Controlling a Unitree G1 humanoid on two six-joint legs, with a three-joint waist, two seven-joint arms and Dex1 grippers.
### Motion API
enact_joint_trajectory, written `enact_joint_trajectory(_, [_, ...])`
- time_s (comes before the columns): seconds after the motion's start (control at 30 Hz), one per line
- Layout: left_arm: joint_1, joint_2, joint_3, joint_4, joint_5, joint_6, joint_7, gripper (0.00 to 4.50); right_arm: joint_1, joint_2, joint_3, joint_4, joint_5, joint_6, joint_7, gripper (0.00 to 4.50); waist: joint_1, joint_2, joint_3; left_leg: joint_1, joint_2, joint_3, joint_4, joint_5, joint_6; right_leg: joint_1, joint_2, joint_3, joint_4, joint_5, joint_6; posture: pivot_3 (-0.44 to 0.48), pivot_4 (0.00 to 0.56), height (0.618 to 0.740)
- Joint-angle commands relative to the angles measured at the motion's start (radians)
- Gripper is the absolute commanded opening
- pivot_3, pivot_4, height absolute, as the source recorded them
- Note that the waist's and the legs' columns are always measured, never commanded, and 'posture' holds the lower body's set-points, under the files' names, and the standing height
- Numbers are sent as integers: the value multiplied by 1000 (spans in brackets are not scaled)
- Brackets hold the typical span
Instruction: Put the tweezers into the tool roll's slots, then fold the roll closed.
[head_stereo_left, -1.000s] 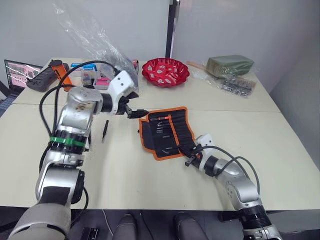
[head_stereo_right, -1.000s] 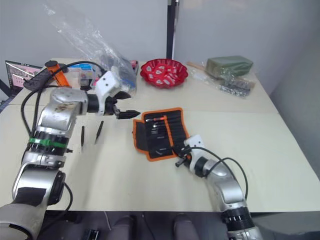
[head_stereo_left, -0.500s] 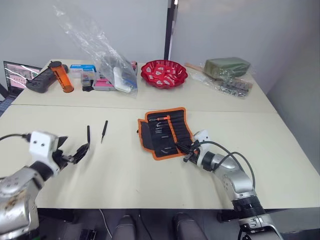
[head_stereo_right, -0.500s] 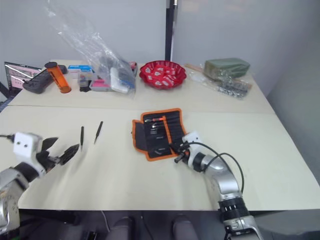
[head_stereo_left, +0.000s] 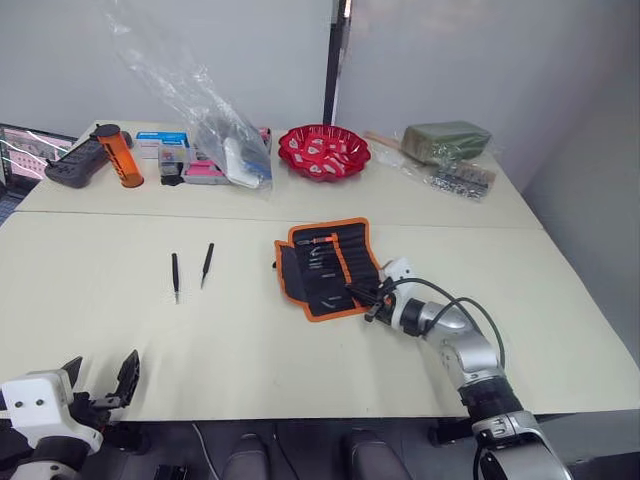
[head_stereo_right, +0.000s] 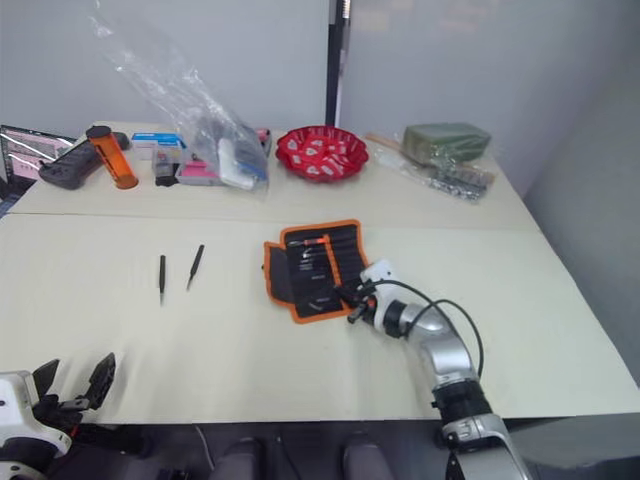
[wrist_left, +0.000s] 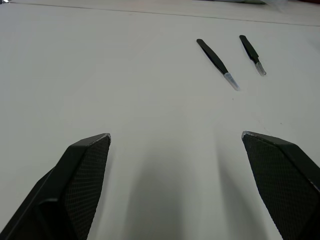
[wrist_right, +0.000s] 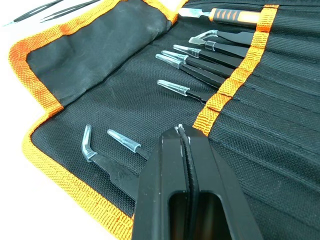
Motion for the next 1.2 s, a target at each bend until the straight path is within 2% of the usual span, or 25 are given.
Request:
enact_joint_trajectory(0.03, [32,2,-13,-34,-23,-35,29,4476,28,-5,26,46,-36,27,5,0,-3,0,0,0,0,0,0,-1,1,0,0,0,1,0,0,0,150,729])
enact_joint_trajectory(0.2, [36,20,-29,-29,-38,-44,54,4476,38,-5,30,32,-35,34,6,0,-5,0,0,0,0,-1,0,-2,1,0,1,0,5,1,1,0,150,729])
enact_joint_trajectory(0.3, [-8,45,-52,-40,-48,-11,93,4476,48,-5,30,17,-33,40,2,0,-2,0,0,3,0,-1,0,-3,1,-1,1,0,4,0,1,0,150,729])
enact_joint_trajectory(0.57, [-300,173,-143,-37,-43,250,302,4476,72,-7,25,-23,-27,54,-14,0,5,1,-1,3,0,-4,0,-3,0,0,2,-2,4,1,2,0,150,729])
enact_joint_trajectory(0.7, [-444,194,-207,8,-20,343,384,4476,82,-12,20,-35,-27,56,-21,0,8,1,-2,2,-1,-5,0,-2,2,2,3,-2,7,3,6,0,150,729])
enact_joint_trajectory(0.77, [-508,190,-238,68,2,371,420,4476,87,-13,18,-42,-26,60,-24,0,10,2,-2,1,-1,-5,-1,-1,4,3,3,-2,7,7,13,0,150,729])
enact_joint_trajectory(0.93, [-605,194,-300,176,49,390,464,4476,97,-19,21,-64,-28,71,-26,0,13,5,-3,0,-1,-6,-1,-1,4,3,3,-2,7,8,14,0,150,729])
enact_joint_trajectory(1.13, [-655,193,-364,234,93,435,496,4476,95,-26,20,-73,-28,75,-31,0,24,5,-3,0,-1,-6,-1,-1,3,2,3,-2,6,8,14,0,150,729])
enact_joint_trajectory(1.2, [-667,197,-376,248,99,455,500,3875,92,-24,21,-74,-29,77,-34,0,25,5,-3,0,-1,-6,-1,-1,3,2,3,-3,6,8,14,0,150,729])
